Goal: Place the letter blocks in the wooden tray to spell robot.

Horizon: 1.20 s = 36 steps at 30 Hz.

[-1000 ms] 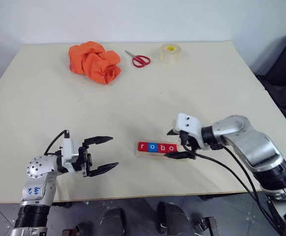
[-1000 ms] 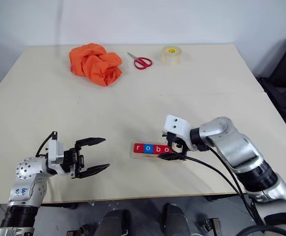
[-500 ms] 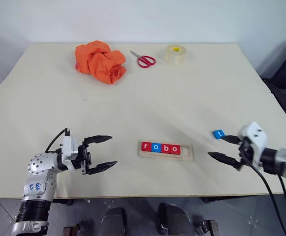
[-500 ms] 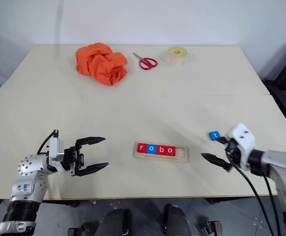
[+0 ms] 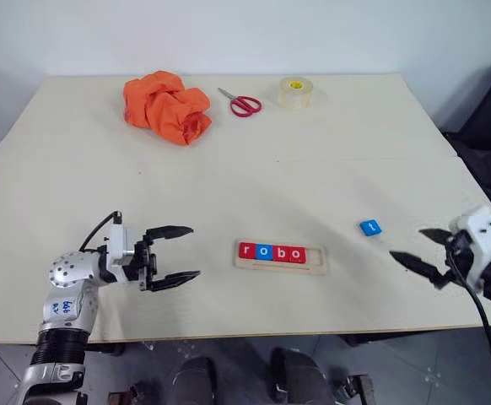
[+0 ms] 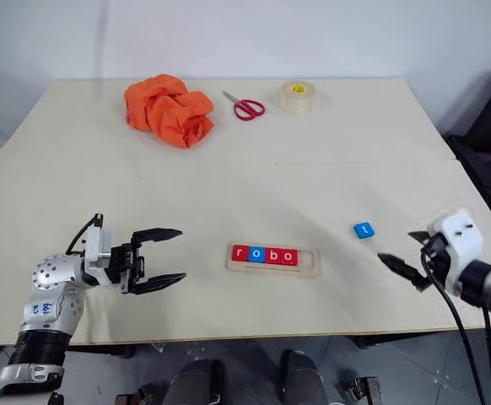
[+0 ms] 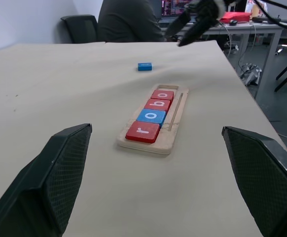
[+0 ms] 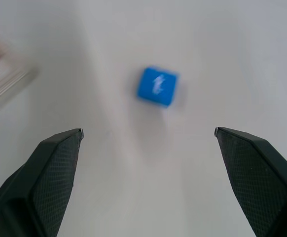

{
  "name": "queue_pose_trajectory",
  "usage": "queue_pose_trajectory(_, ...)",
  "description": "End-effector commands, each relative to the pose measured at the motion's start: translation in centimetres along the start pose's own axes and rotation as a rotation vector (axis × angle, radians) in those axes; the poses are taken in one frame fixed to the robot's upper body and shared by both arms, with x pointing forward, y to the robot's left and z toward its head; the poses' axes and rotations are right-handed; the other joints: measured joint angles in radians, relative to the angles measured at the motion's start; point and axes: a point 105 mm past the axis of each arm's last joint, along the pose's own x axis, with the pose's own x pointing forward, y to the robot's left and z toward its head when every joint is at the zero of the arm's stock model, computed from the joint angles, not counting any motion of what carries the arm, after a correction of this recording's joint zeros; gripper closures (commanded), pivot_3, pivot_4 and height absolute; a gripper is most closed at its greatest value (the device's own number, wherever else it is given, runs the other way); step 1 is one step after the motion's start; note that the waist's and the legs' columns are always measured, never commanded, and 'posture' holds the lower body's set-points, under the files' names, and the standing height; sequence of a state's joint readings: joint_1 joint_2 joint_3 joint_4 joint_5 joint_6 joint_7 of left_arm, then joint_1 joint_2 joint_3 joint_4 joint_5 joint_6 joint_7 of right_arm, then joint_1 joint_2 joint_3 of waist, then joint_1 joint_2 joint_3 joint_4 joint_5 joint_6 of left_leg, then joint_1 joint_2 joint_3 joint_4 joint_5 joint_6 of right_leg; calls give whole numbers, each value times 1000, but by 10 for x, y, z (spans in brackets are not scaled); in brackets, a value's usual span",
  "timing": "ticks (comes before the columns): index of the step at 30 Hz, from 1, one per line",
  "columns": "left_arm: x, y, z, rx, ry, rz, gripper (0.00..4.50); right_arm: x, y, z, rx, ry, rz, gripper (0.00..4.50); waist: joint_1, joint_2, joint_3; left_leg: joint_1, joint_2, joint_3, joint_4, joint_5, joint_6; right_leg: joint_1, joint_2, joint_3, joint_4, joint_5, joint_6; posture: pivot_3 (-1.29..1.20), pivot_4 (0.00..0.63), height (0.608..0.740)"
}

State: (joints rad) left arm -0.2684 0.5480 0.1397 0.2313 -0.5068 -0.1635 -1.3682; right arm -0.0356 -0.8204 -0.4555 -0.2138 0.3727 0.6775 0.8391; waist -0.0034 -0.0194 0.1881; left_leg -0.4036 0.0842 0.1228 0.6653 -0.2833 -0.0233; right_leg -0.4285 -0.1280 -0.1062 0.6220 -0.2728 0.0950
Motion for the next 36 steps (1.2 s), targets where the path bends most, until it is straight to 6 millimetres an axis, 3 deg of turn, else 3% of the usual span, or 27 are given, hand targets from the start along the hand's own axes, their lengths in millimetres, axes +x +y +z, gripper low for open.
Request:
queue_pose_trajectory(1, -1, 0, 7, 30, -1, -6, 0, 17, -9, -1, 39, -18, -43, 28, -1, 0, 0, 0, 0, 0, 0, 0, 0, 0, 0, 0, 0, 0, 0, 0, 150, 740)
queue_pose_trajectory(8, -5, -4, 9, 35, 5, 18, 0, 53, -7, -3, 114, -58, -51, 28, 0, 0, 0, 0, 0, 1, 0, 0, 0, 0, 0, 0, 0, 0, 0, 0, 150, 740)
queue_pose_trajectory(16, -7, -7, 9, 34, 12, 35, 0, 71, 5, -14, 151, -26, -32, 28, -1, 0, 0, 0, 0, 1, 0, 0, 0, 0, 0, 0, 0, 0, 0, 0, 150, 740)
queue_pose_trajectory(19, -7, -7, 10, 35, 11, 39, 0, 72, 5, -12, 171, -34, -58, 596, 0, 0, 0, 0, 0, 1, 0, 0, 0, 0, 0, 0, 0, 0, 0, 0, 150, 740)
queue_pose_trajectory(26, -7, -6, 9, 32, 13, 28, 0, 66, 9, -8, 177, -56, -120, 2963, 0, 0, 0, 0, 0, 1, 0, 0, 0, 0, 0, 0, 0, 0, 0, 0, 150, 740)
queue_pose_trajectory(32, -7, -4, 9, 25, 14, 11, 0, 50, 9, 13, 233, -177, -310, 3028, 0, 0, 0, 0, 0, 1, 0, 0, 0, -1, 0, 0, 1, 0, 0, 0, 150, 740)
queue_pose_trajectory(36, -6, -4, 7, 17, 15, -10, 0, 38, 43, 11, 267, -163, -302, 3028, 2, 1, 0, -1, 0, 0, -1, 0, -1, -1, 0, 0, 0, 0, -1, 0, 150, 740)
